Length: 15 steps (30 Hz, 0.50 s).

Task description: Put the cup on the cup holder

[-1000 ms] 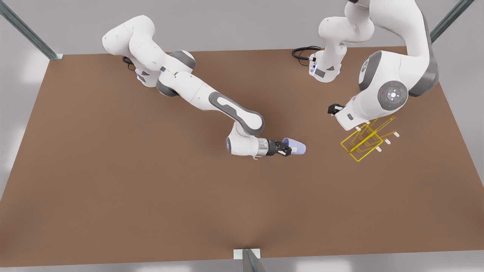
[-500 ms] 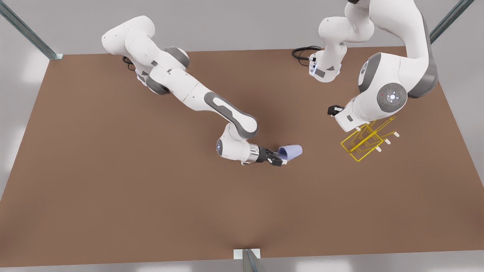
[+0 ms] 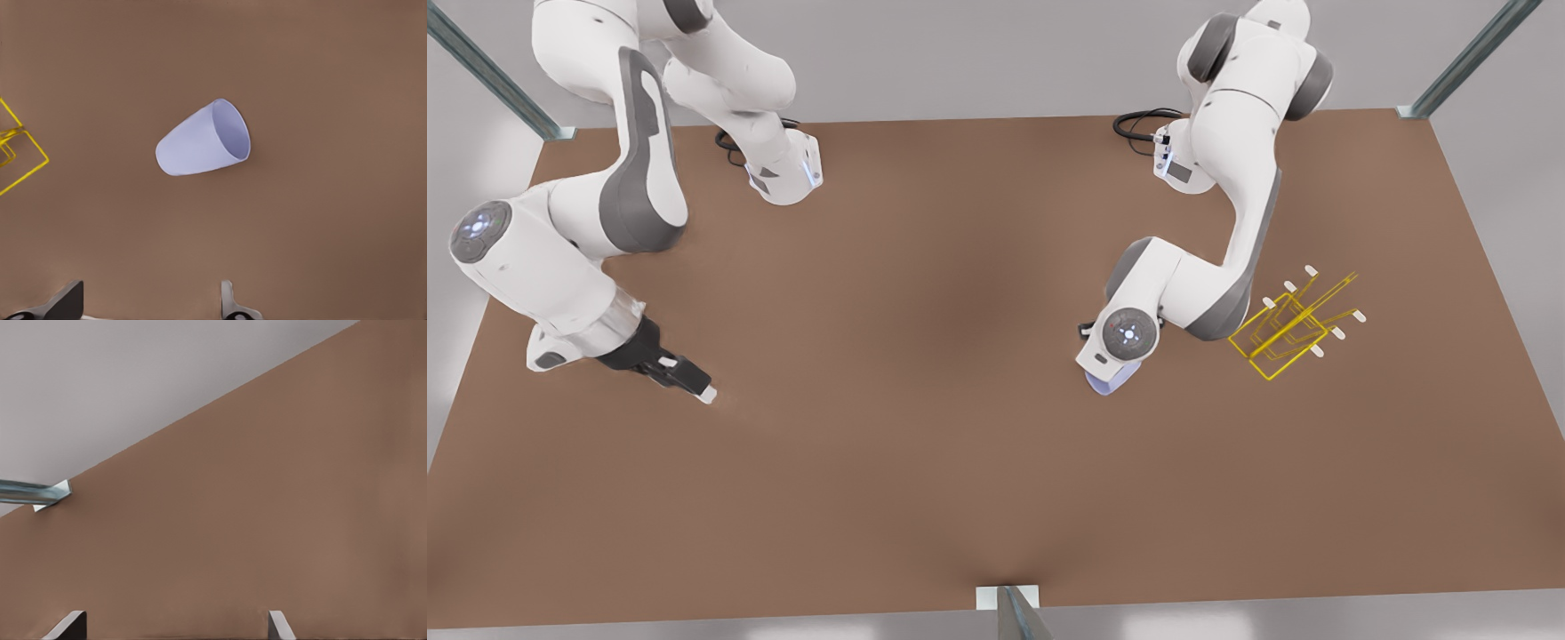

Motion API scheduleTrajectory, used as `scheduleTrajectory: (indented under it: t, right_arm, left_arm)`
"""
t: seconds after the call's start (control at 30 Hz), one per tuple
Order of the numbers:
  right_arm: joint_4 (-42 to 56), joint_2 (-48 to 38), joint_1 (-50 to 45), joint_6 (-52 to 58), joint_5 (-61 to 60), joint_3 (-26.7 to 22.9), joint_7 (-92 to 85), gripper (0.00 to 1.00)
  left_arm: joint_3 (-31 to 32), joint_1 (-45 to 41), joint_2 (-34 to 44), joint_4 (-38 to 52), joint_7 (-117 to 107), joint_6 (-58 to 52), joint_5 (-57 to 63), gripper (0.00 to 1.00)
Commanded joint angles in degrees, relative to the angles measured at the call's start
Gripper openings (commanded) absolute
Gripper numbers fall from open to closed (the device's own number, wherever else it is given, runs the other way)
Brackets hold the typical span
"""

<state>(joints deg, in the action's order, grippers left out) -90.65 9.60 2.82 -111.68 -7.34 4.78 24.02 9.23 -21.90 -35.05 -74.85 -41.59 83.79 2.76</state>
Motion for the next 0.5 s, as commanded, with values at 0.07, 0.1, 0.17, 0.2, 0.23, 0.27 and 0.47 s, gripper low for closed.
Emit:
scheduleTrajectory:
  t: [0.07, 0.1, 0.17, 0.2, 0.23, 0.27, 0.47]
  right_arm:
    - [2.49, 1.74, -0.36, 14.21, 8.13, -2.49, -18.13, 1.0]
    - [2.84, 2.62, 0.79, 14.21, 7.96, -3.38, -18.13, 1.0]
    - [3.19, 3.15, 0.88, 14.21, 7.96, -3.46, -18.13, 1.0]
    - [3.89, 3.94, 0.88, 14.21, 7.69, -3.46, -18.13, 1.0]
    - [4.51, 4.46, 0.96, 14.21, 7.61, -3.46, -18.13, 1.0]
    - [4.86, 4.99, 1.32, 14.21, 7.61, -3.46, -18.13, 1.0]
    - [11.1, 8.86, 3.42, 14.92, 8.04, -3.02, -23.05, 1.0]
  left_arm:
    - [0.08, 2.91, 10.35, -21.72, -98.6, 38.18, 0.32, 1.0]
    - [0.17, 4.32, 10.62, -25.08, -99.38, 45.06, -1.35, 1.0]
    - [0.0, 5.81, 10.44, -25.08, -105.96, 46.82, -4.6, 1.0]
    - [0.0, 6.16, 9.04, -25.26, -115.0, 47.7, -6.18, 1.0]
    - [0.0, 6.25, 8.69, -26.04, -120.21, 48.14, -6.19, 1.0]
    - [0.0, 6.25, 7.98, -26.14, -127.59, 49.45, -6.01, 1.0]
    - [0.0, 6.78, 5.52, -28.15, -138.94, 56.31, -5.49, 1.0]
